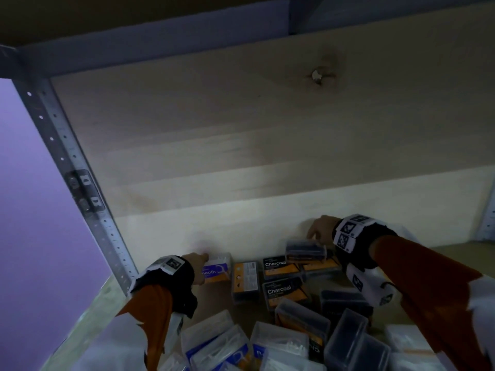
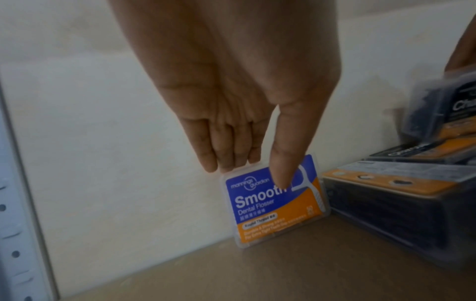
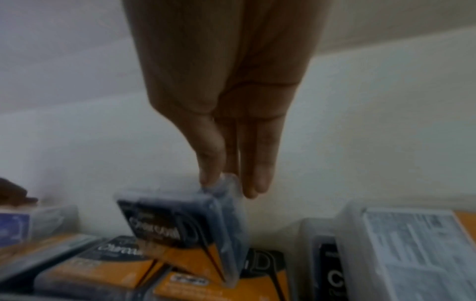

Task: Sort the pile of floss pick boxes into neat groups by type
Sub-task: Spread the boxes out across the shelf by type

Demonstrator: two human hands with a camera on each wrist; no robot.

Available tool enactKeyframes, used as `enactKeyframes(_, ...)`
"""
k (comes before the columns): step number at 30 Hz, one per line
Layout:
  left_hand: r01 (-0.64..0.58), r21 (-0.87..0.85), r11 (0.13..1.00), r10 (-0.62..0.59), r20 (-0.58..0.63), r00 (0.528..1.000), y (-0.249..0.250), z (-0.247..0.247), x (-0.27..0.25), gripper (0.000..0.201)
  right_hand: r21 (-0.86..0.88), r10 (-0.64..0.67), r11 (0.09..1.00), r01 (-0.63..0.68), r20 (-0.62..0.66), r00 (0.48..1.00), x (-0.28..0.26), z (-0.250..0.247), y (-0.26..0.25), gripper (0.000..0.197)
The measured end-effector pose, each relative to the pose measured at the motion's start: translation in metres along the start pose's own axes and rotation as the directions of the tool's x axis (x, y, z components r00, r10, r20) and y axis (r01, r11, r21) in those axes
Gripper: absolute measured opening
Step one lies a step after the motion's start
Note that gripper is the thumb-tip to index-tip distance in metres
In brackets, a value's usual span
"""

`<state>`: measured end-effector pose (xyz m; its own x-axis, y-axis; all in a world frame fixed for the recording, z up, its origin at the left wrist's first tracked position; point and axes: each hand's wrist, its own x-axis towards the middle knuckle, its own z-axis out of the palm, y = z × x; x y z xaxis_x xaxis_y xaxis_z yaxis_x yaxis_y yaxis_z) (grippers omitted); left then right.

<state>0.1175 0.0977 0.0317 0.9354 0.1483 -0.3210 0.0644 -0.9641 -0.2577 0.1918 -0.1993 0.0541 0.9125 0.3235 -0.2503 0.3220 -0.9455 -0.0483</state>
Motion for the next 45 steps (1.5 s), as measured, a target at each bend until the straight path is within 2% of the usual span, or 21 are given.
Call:
enactKeyframes(3, -0.008, 0.017, 1.0, 0.008, 0.007, 1.0, 0.0, 0.0, 0.001, 0.06, 0.007, -0.04, 0.999, 0.04, -0.04, 0.998, -0.003, 0.002, -0.002, 0.032)
enactKeyframes(7, 0.006, 0.009, 1.0, -0.006, -0.03, 1.0, -0.001, -0.002, 0.001, 0.055, -0.049, -0.052, 0.997, 0.053, 0.03, 0.998, -0.008, 0.007, -0.002, 0.029)
enactKeyframes(10, 0.0, 0.01, 1.0, 0.0, -0.056, 0.998, 0.0, -0.002, 0.004, 0.055, -0.091, 0.035, 0.995, -0.032, 0.028, 0.999, -0.006, 0.008, -0.004, 0.022)
enactKeyframes(13, -0.012, 0.027, 1.0, 0.014, -0.063, 0.998, -0.001, -0.002, 0.009, 0.06, -0.158, 0.017, 0.987, -0.005, 0.069, 0.997, -0.011, 0.006, -0.006, 0.03)
enactKeyframes(17, -0.038, 0.045, 0.998, 0.041, -0.089, 0.995, -0.004, 0.001, 0.014, 0.069, -0.149, -0.039, 0.988, 0.029, -0.059, 0.997, -0.024, 0.002, 0.01, 0.042)
enactKeyframes(20, -0.051, 0.06, 0.997, 0.056, -0.084, 0.995, -0.002, 0.001, 0.017, 0.07, -0.141, -0.064, 0.988, 0.068, 0.034, 0.997, -0.034, -0.002, 0.024, 0.042)
enactKeyframes(25, -0.055, 0.099, 0.993, 0.062, -0.06, 0.996, 0.001, -0.001, 0.018, 0.071, -0.056, -0.133, 0.989, 0.135, 0.039, 0.99, -0.054, -0.004, 0.042, 0.04)
enactKeyframes(30, -0.04, 0.159, 0.986, 0.047, -0.041, 0.998, 0.004, -0.002, 0.017, 0.073, -0.095, -0.155, 0.982, 0.163, 0.089, 0.984, -0.065, 0.007, 0.046, 0.038)
enactKeyframes(38, -0.011, 0.147, 0.989, 0.021, -0.071, 0.997, 0.004, -0.004, 0.015, 0.066, -0.14, -0.142, 0.976, 0.168, 0.18, 0.973, -0.072, 0.027, 0.046, 0.038)
enactKeyframes(45, 0.036, 0.222, 0.974, -0.023, -0.058, 0.998, 0.004, -0.008, 0.003, 0.054, -0.183, -0.049, 0.979, 0.094, 0.236, 0.971, -0.083, 0.036, 0.05, 0.046)
